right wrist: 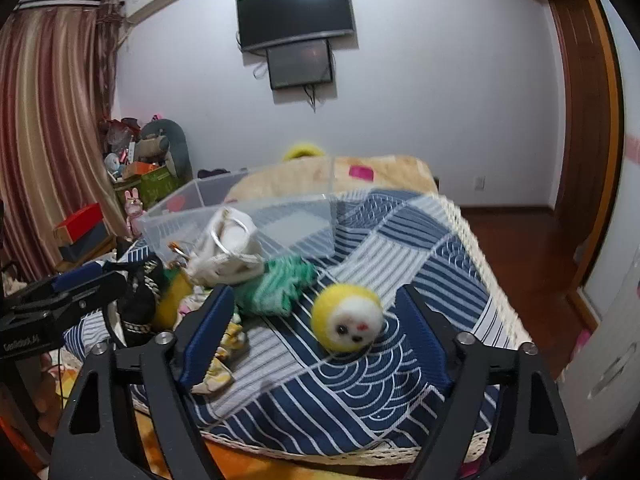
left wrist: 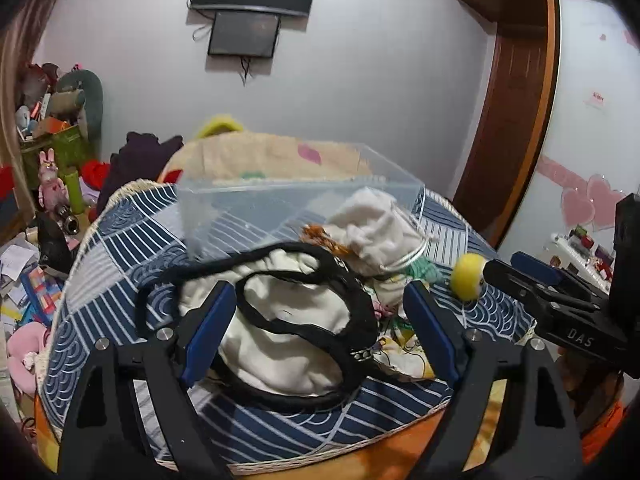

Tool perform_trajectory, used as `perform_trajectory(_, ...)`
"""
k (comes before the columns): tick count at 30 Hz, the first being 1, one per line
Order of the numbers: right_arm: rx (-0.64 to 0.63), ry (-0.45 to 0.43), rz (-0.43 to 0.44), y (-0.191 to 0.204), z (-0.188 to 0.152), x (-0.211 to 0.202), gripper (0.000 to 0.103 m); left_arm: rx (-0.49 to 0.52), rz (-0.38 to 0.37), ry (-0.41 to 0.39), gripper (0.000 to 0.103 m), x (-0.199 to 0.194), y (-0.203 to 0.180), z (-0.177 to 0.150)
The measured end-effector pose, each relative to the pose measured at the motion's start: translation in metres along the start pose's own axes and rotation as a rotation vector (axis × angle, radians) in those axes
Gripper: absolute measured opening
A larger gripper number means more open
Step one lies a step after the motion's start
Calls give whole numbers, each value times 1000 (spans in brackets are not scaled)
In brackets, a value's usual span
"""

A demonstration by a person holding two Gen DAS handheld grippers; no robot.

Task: Organize soft objects
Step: 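Grasp the yellow plush ball with the right tool while the left tool grasps the black-strapped white bag, then carry the plush ball into the clear box with the right tool while the left tool drops the bag in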

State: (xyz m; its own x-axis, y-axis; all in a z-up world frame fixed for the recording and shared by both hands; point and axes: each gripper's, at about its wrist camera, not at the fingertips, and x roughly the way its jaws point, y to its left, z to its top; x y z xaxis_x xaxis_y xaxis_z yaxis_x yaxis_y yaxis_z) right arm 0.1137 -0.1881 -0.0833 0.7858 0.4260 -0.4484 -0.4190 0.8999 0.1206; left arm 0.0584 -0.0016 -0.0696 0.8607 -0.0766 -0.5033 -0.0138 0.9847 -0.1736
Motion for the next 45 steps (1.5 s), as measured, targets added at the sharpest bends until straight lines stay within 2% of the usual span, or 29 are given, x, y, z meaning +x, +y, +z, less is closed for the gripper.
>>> perform_trajectory(7, 7, 58, 8, -1, -6, 11, 72, -20, 32, 88, 84, 33, 8, -12)
perform_trajectory(9, 19, 72, 9, -3, -8, 16, 72, -19, 44, 83, 73, 35, 11, -15)
perform_trajectory(11, 40, 82, 8, -6, -9, 21, 70, -20, 35, 75, 70, 33, 13, -17)
perform_trajectory(14, 57, 96, 6, -9, -11, 26, 58, -29, 9, 63, 59, 29, 16, -19)
perform_trajectory(18, 65, 93, -3, -9, -9, 25, 48, -43, -26, 54, 44, 23, 20, -21)
perform_trajectory(20, 65, 85, -6, -9, -9, 23, 41, -43, -28, 46, 42, 17, 19, -22)
perform_trajectory(25, 62, 82, -5, -10, -8, 24, 38, -41, -25, 36, 37, 5, 19, -24)
perform_trajectory(30, 52, 70, 5, -9, -5, 21, 38, -54, -41, 20, 35, -7, 21, -19)
perform_trajectory(37, 22, 43, 31, 2, 2, 12, 38, -84, -78, 61, 35, -2, 26, -17)
perform_trajectory(45, -41, 11, 79, 26, 10, 5, 38, -64, -81, 66, 36, -6, 24, -19)
